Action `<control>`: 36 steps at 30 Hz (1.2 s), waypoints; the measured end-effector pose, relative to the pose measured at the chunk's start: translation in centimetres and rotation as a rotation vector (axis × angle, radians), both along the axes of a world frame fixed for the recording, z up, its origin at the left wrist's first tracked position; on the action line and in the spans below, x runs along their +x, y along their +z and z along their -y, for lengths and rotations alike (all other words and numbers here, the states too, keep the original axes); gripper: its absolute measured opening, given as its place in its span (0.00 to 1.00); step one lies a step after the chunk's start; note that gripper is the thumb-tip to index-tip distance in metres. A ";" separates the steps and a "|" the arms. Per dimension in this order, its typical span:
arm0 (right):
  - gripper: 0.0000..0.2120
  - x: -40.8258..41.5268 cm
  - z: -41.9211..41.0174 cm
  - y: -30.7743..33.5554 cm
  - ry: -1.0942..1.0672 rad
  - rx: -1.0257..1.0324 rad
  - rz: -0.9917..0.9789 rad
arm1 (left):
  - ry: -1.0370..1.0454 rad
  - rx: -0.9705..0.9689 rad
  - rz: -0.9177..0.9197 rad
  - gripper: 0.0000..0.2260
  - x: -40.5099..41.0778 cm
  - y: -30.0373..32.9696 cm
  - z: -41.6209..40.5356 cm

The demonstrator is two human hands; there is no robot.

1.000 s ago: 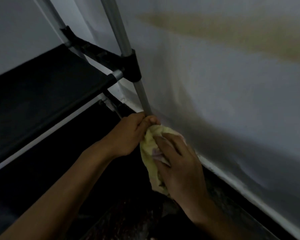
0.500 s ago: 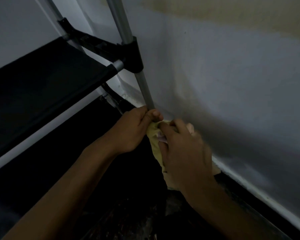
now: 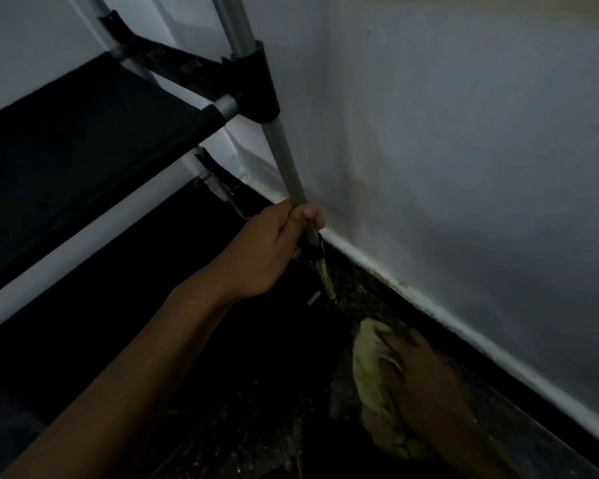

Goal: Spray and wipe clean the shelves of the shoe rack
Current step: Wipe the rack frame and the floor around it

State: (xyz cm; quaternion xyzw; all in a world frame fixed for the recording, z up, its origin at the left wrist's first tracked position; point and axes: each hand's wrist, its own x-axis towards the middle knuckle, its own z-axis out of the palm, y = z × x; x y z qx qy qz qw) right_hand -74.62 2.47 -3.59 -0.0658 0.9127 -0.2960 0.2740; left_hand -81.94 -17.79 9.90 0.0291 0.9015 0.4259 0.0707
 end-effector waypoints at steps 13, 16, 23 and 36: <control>0.16 -3.1 6.8 -2.2 -0.289 -0.503 -0.406 | 0.062 -0.004 0.074 0.26 0.7 -0.2 -0.1; 0.16 -1.5 5.0 -3.6 -0.333 -0.514 -0.403 | 0.035 -0.007 0.061 0.23 0.8 -0.3 0.2; 0.16 -3.7 7.7 1.8 -0.372 -0.752 -0.750 | 0.011 -0.010 0.037 0.25 1.1 -0.9 0.3; 0.16 -1.7 3.1 -1.7 -0.130 -0.038 -0.369 | 0.054 -0.027 -0.208 0.14 2.8 -1.9 -0.1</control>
